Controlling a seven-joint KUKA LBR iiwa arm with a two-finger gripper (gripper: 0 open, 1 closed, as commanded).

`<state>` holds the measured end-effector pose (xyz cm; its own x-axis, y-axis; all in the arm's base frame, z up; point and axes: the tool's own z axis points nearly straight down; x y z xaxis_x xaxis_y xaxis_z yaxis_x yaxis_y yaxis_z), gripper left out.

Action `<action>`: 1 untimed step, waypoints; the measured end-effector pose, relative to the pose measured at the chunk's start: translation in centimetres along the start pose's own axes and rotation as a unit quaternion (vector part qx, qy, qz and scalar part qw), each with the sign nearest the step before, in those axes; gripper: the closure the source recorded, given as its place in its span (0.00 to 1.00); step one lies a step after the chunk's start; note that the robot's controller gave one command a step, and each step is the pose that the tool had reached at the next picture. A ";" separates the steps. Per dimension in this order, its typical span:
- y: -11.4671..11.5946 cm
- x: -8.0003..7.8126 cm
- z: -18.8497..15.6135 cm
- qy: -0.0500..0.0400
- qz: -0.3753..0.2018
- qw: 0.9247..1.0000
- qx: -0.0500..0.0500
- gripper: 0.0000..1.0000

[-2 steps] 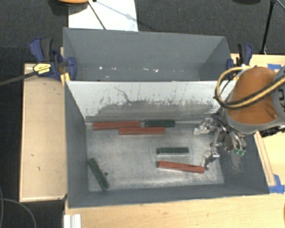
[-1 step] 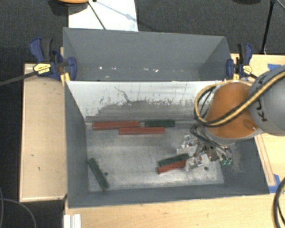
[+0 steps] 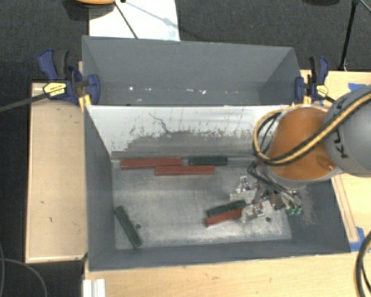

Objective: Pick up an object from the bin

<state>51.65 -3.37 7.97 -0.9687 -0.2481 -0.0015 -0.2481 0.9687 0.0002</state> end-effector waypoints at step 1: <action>0.3 2.7 -15.3 -0.001 0.023 1.000 0.001 1.00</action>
Offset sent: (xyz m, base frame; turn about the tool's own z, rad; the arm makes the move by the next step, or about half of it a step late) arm 0.0000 0.0000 0.0000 0.0000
